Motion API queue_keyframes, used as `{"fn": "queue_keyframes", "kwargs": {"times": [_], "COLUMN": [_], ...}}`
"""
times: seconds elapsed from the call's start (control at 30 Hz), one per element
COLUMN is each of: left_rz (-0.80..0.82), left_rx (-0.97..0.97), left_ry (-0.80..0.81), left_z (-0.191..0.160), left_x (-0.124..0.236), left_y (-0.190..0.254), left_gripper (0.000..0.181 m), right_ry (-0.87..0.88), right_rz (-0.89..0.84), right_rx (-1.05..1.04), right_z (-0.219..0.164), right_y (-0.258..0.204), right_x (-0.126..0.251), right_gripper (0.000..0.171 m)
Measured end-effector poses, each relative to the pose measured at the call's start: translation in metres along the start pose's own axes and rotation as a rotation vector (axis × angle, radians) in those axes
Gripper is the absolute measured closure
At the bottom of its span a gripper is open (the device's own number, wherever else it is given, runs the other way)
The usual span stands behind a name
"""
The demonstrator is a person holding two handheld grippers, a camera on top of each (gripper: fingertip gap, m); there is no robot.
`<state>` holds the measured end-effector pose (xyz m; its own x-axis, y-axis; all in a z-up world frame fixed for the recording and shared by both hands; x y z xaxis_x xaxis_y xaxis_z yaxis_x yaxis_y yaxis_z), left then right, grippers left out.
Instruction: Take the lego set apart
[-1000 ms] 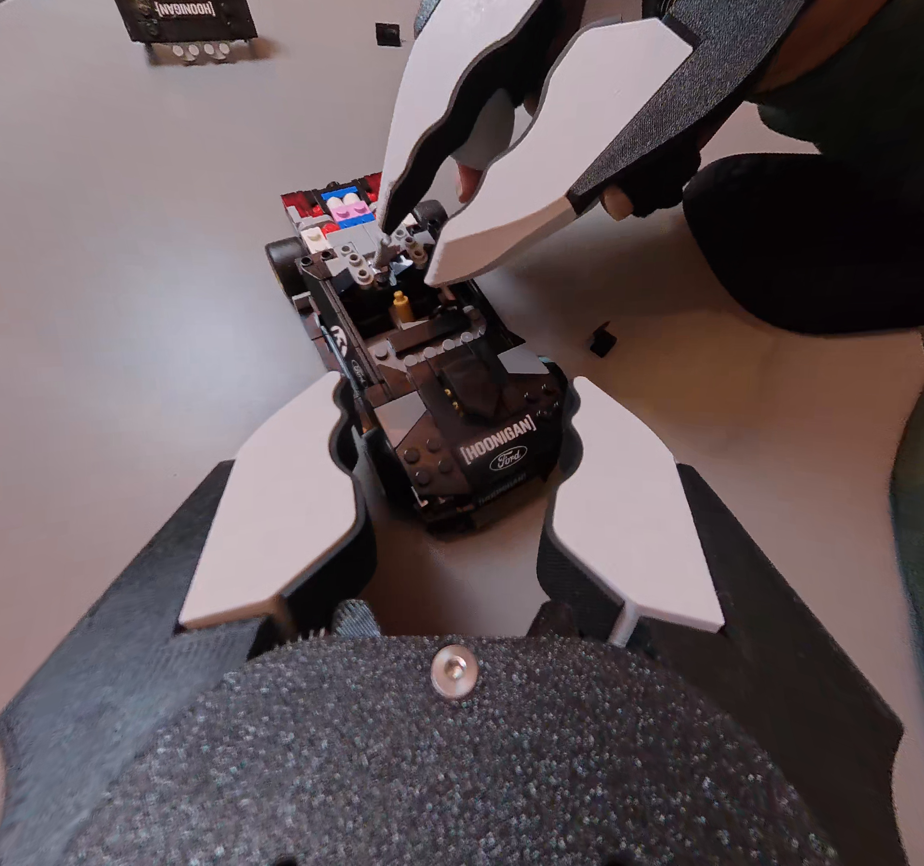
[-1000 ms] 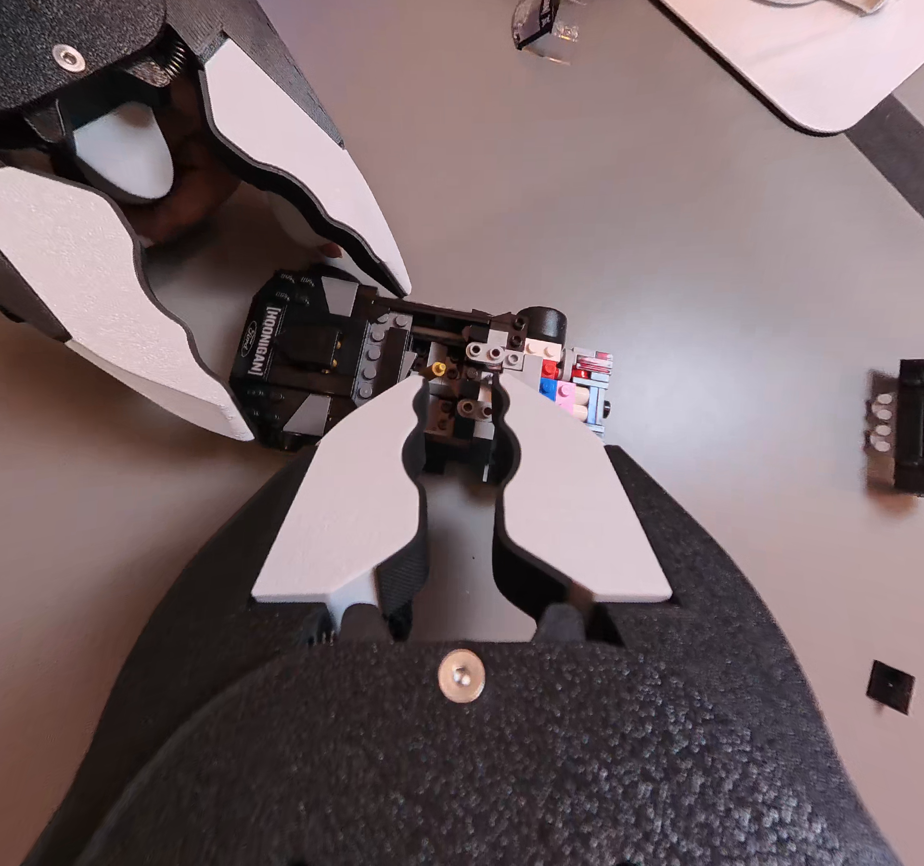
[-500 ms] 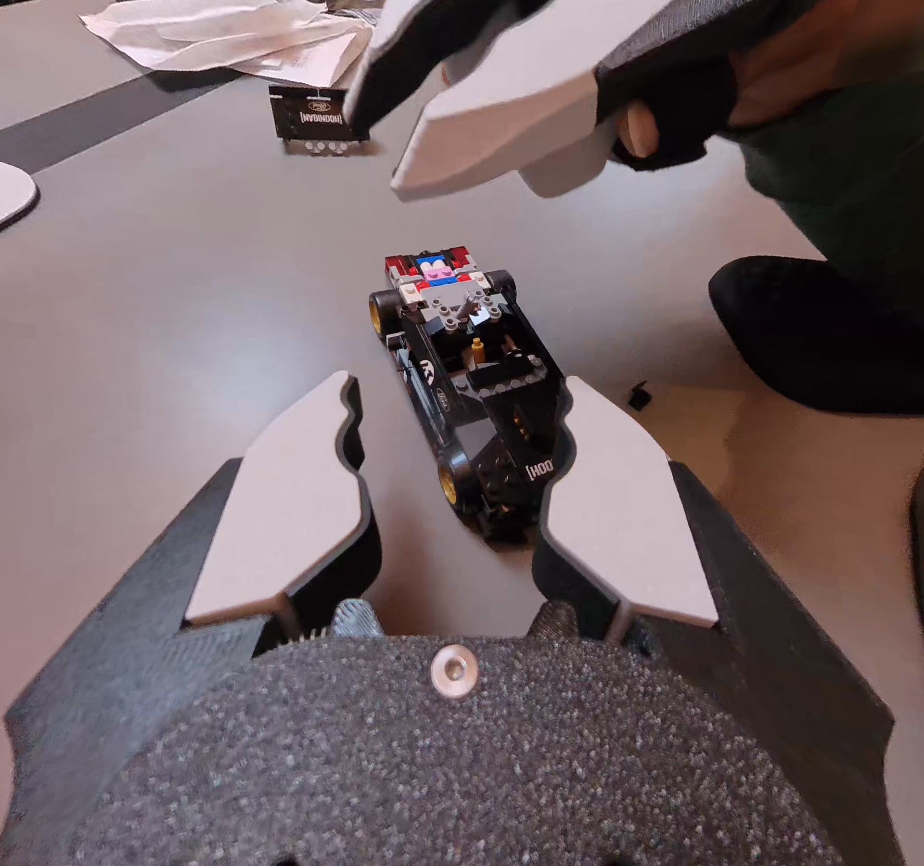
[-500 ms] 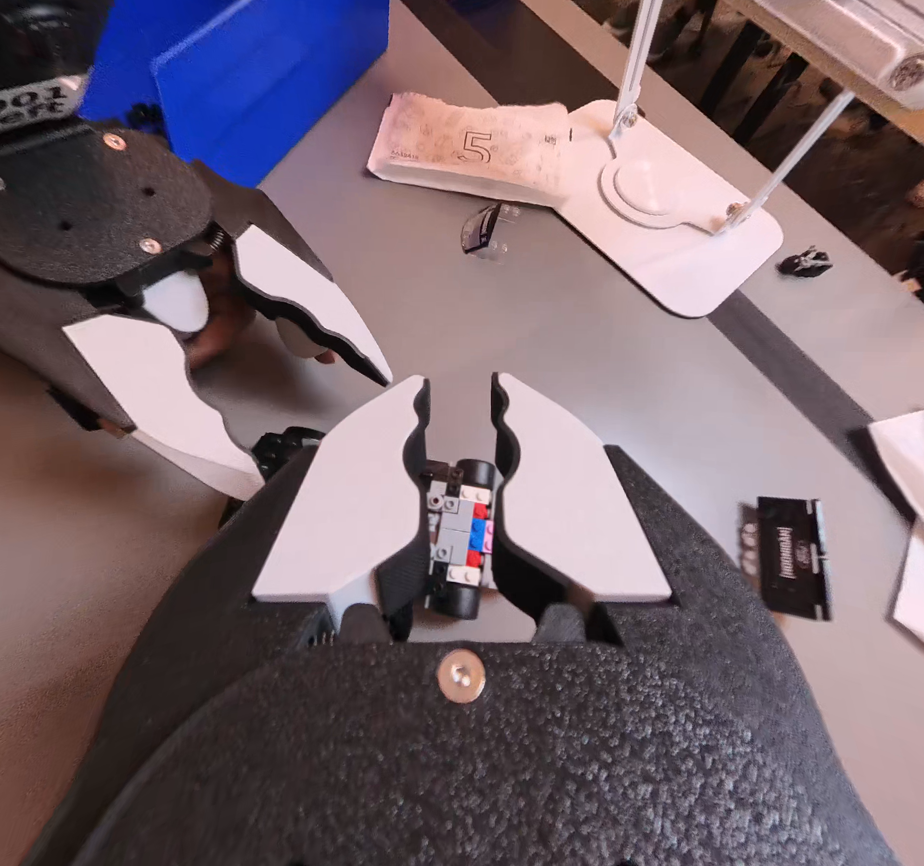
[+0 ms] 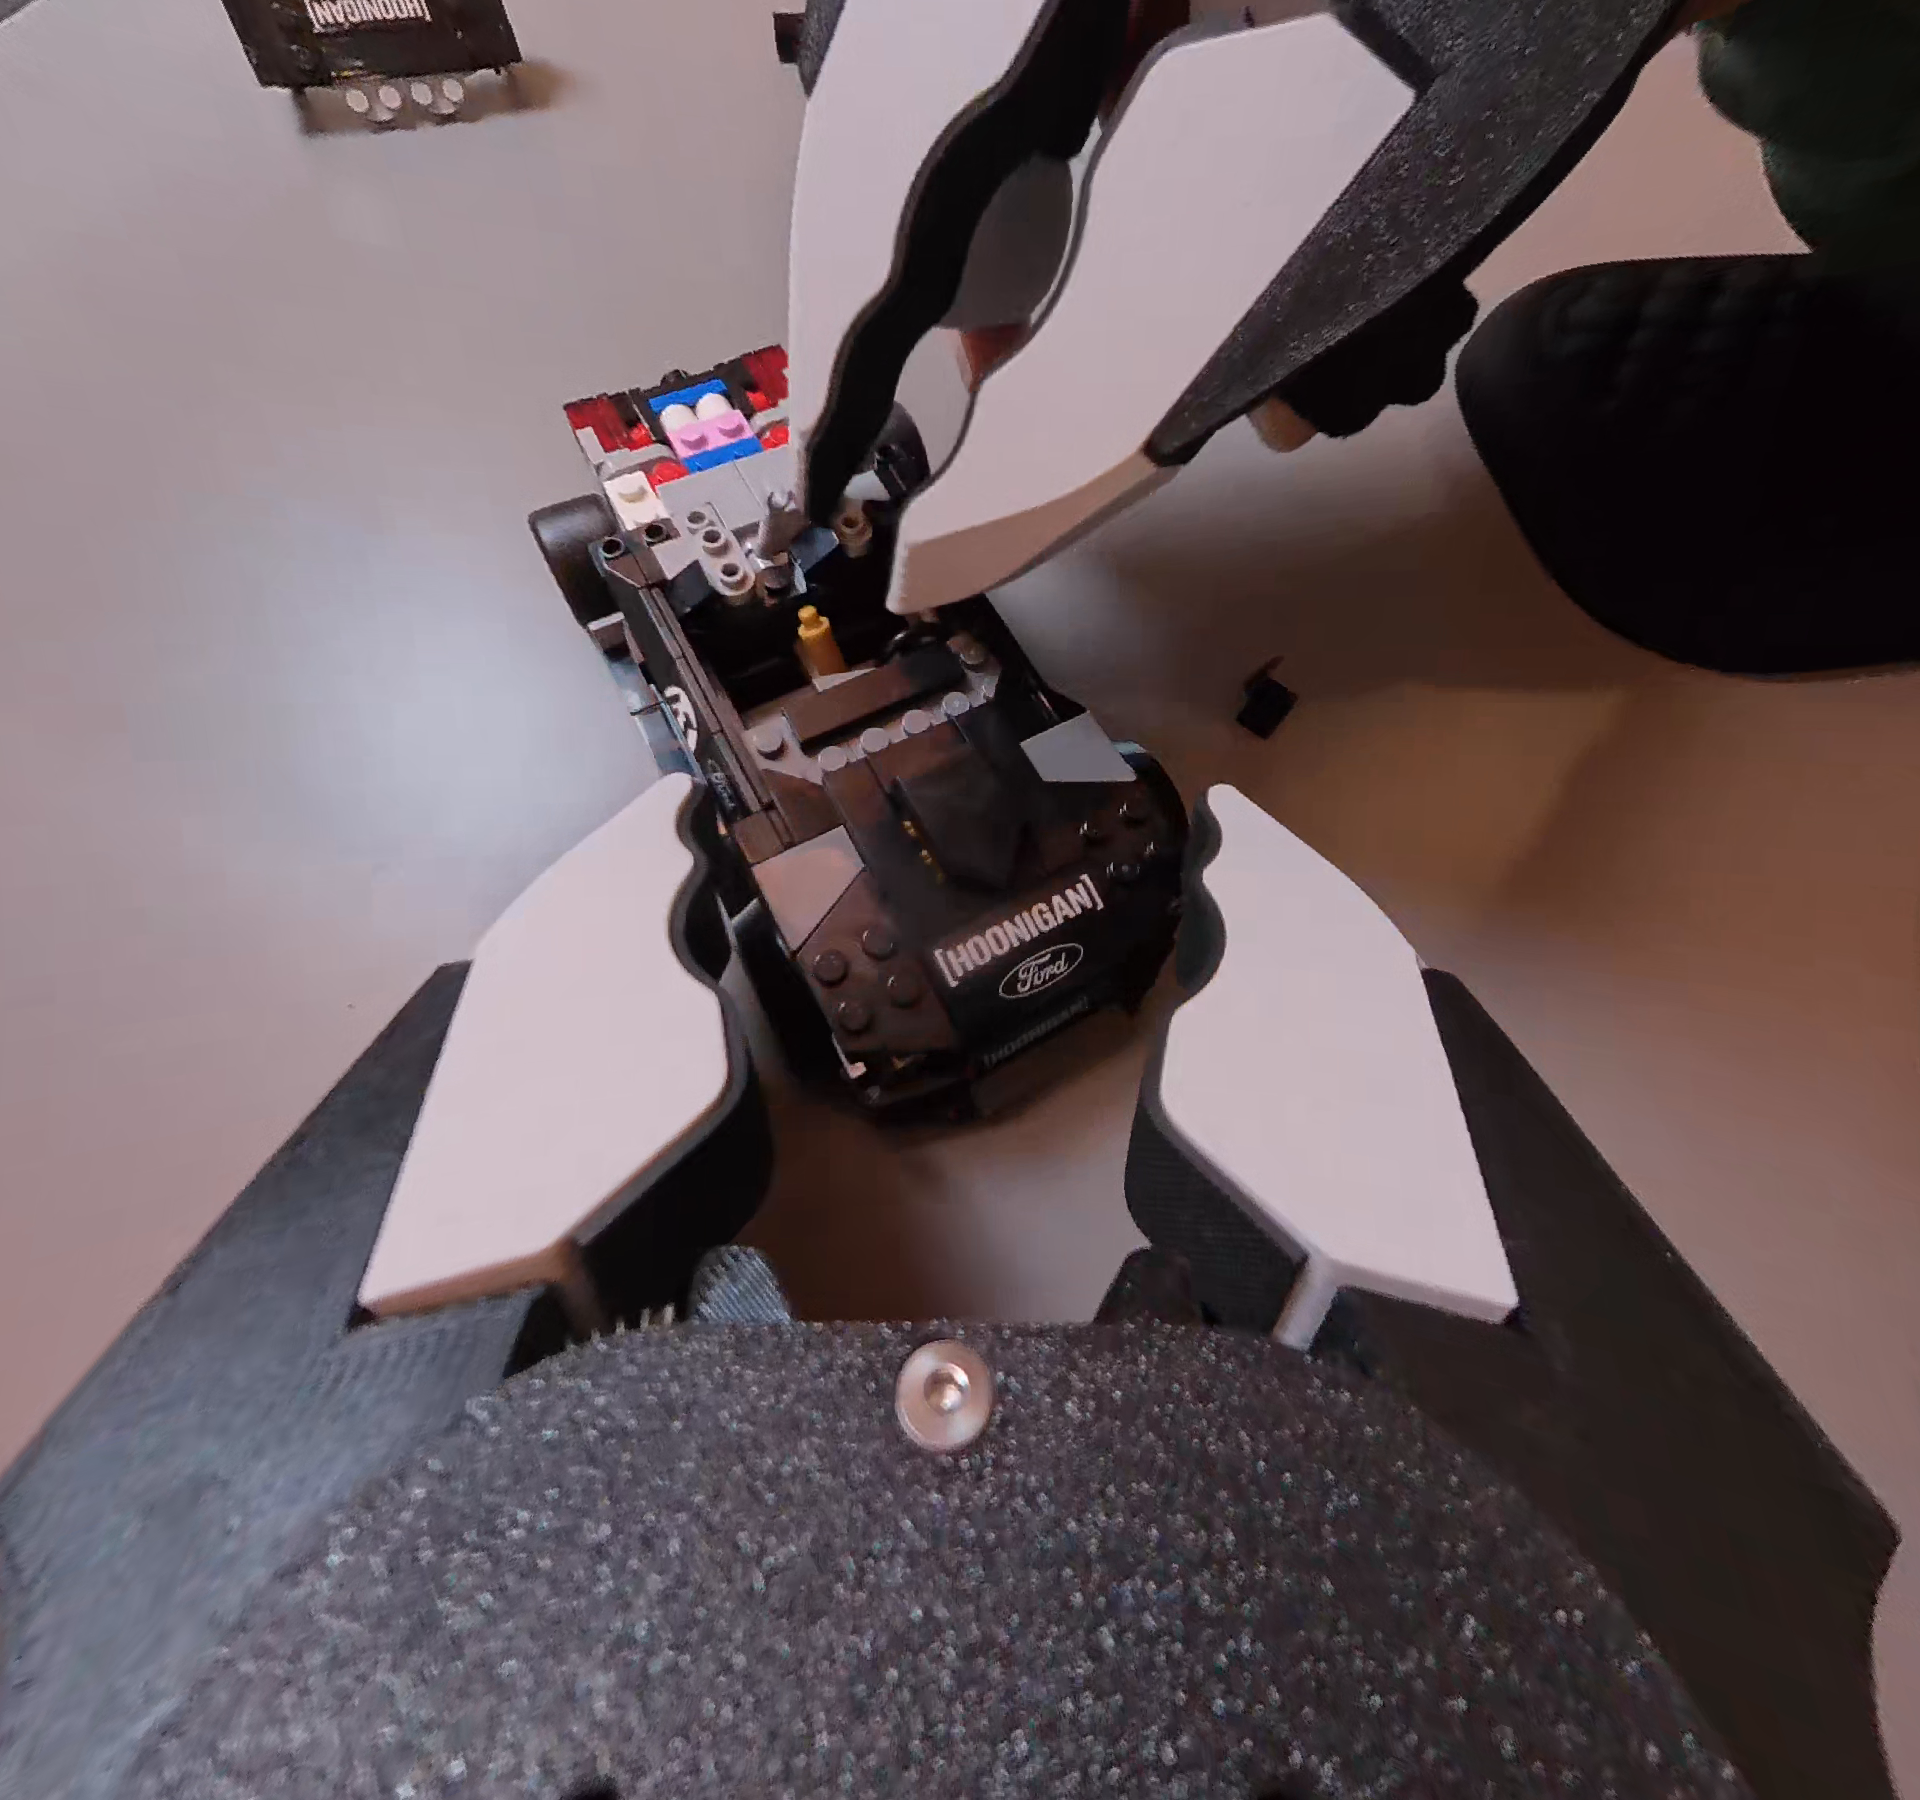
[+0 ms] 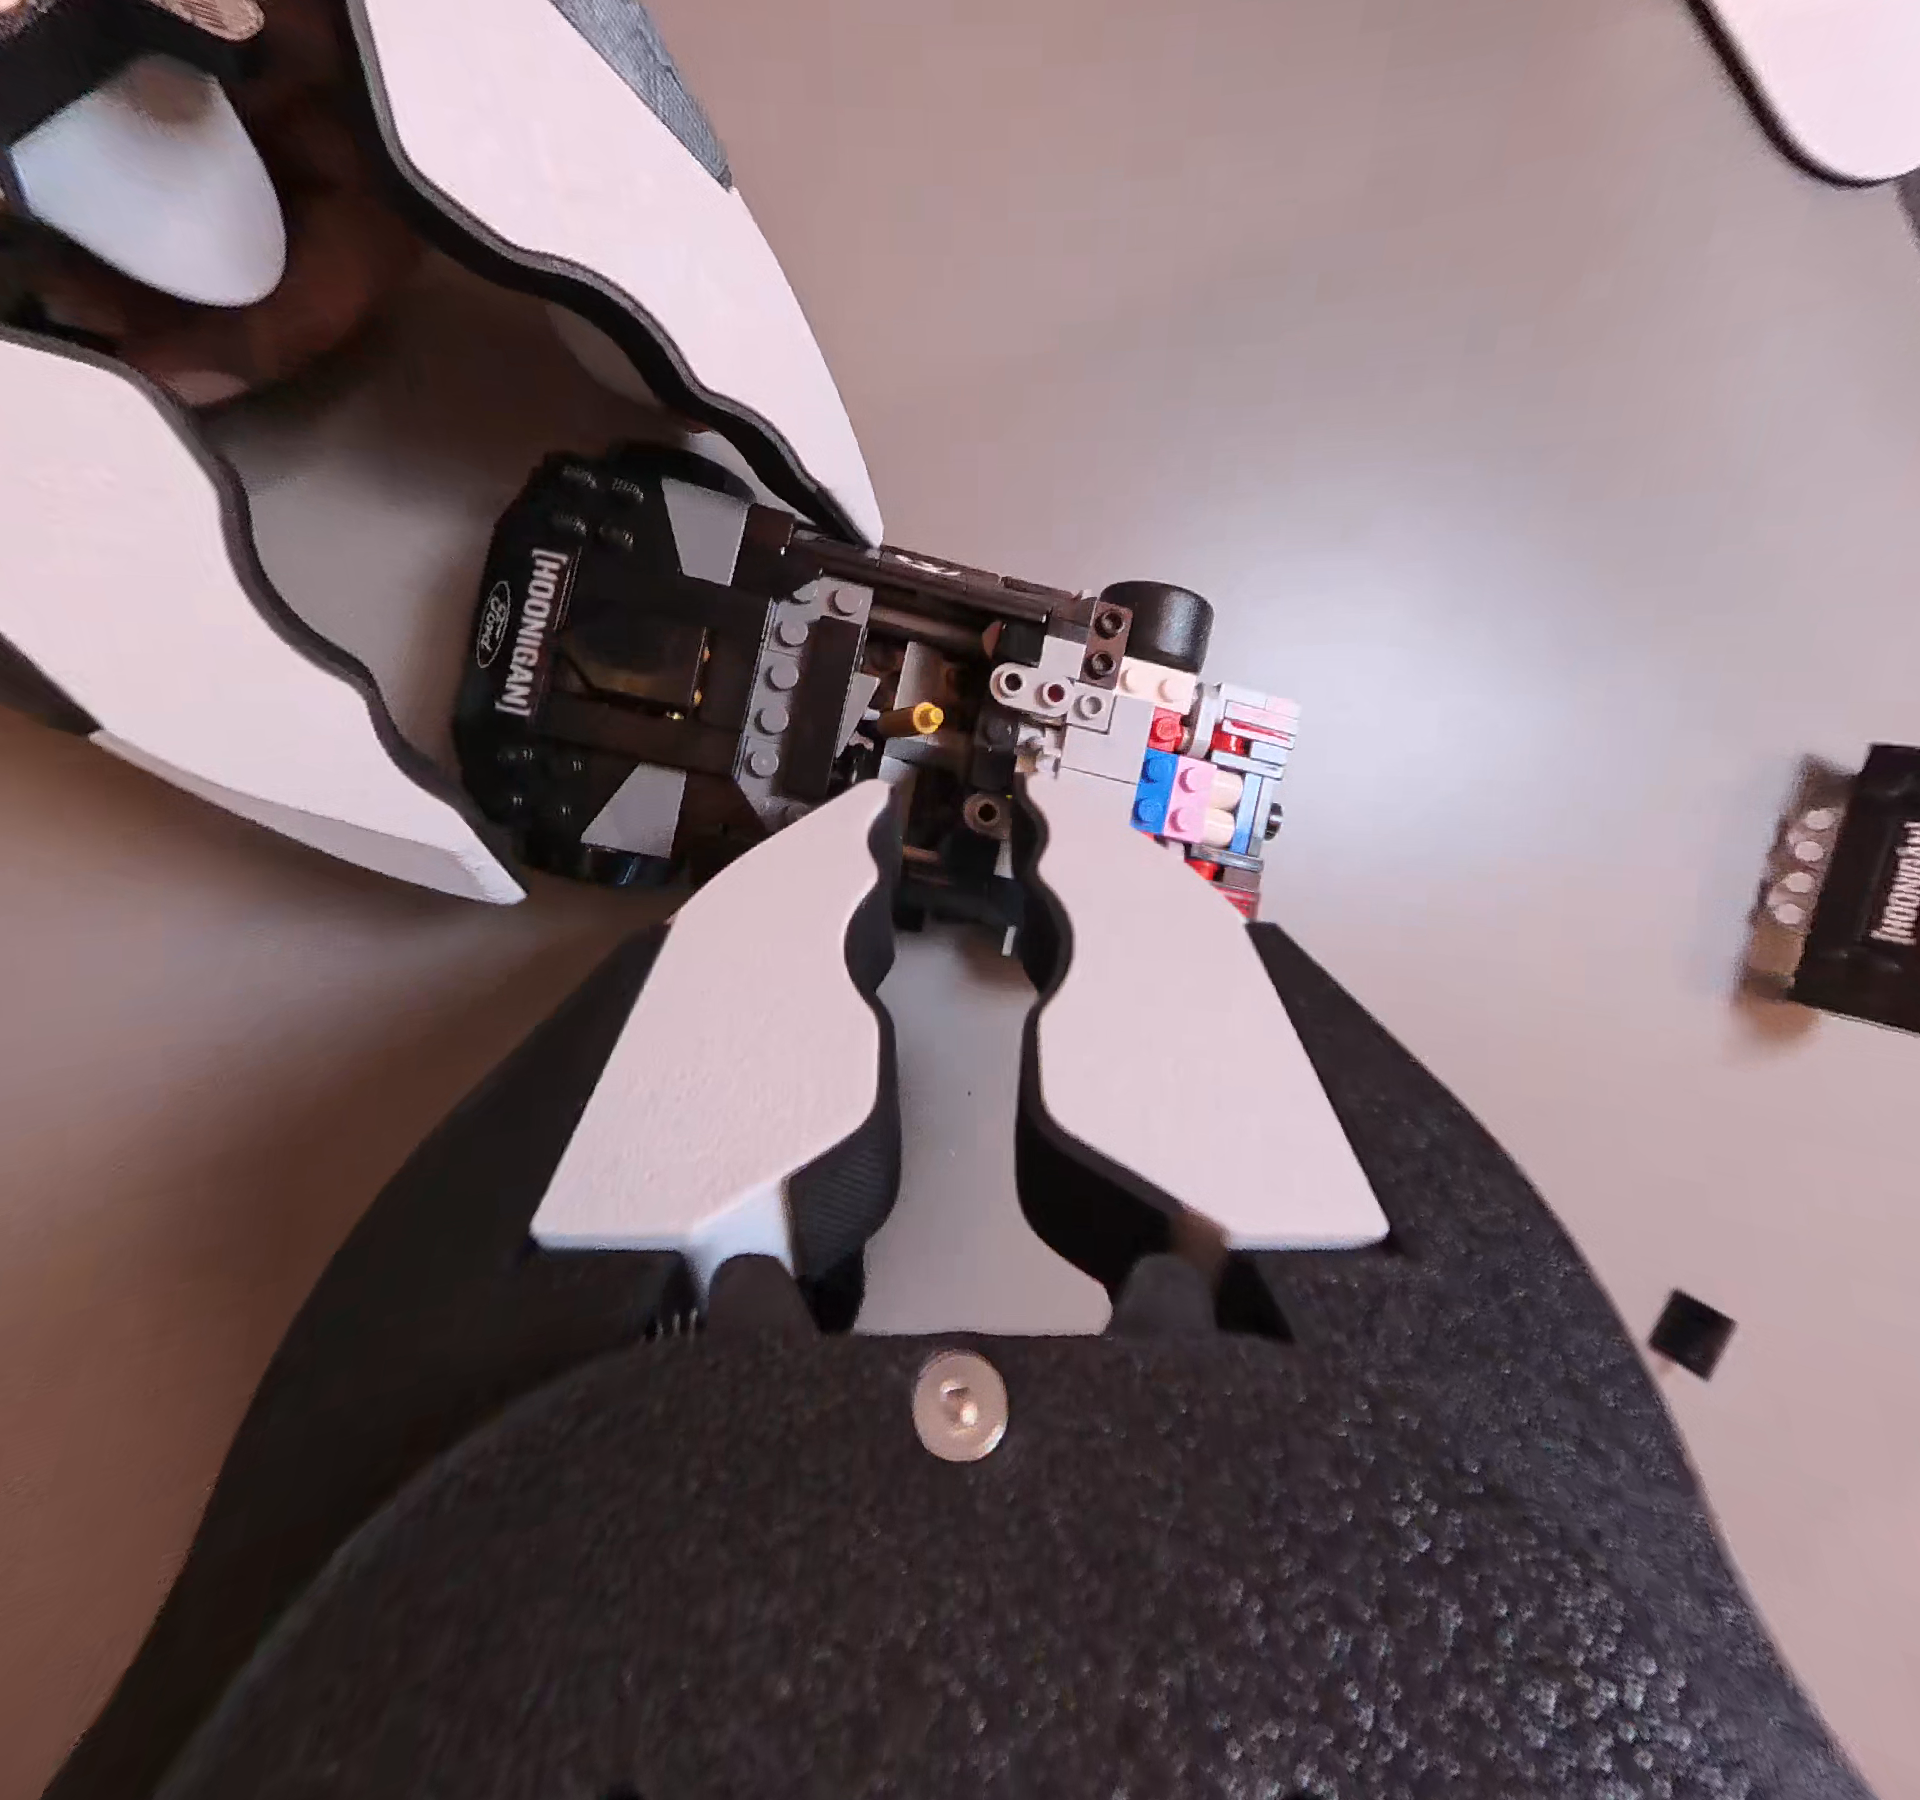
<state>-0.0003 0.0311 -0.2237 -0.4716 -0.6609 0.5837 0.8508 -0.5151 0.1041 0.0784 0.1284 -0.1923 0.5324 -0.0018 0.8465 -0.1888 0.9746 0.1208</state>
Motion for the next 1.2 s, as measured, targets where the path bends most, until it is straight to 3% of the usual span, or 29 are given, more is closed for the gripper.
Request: {"fn": "queue_keyframes", "kwargs": {"times": [0.17,0.47,1.0,1.2], "left_rz": [-0.002,0.004,-0.010,-0.074], "left_rx": [0.015,0.043,0.088,0.085], "left_ry": [0.000,-0.002,0.004,-0.008], "left_z": [0.000,-0.001,-0.002,-0.001], "left_x": [0.000,0.000,0.001,0.004], "left_y": [0.000,0.000,-0.002,0.002], "left_gripper": [0.098,0.098,0.103,0.088], "right_ry": [-0.003,-0.038,0.084,0.106], "right_rz": [-0.015,-0.043,-0.124,-0.104], "right_rx": [-0.016,-0.035,-0.035,-0.070], "right_z": [0.001,0.004,-0.002,-0.003], "right_y": [0.003,0.001,-0.019,-0.017], "right_x": [-0.001,-0.011,-0.012,-0.012], "right_gripper": [0.160,0.159,0.160,0.160]}}
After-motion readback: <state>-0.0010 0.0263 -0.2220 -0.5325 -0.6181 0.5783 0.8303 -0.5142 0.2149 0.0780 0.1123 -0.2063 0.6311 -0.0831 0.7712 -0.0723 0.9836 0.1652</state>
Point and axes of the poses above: each gripper's, where its closed fingertips meet, x back along the fingers, z out of its top, y = z × x across the jaws, the point moved 8 cm from there along x, back along the fingers, and after that the axes turned 1 degree about -y, right-handed, at the moved point
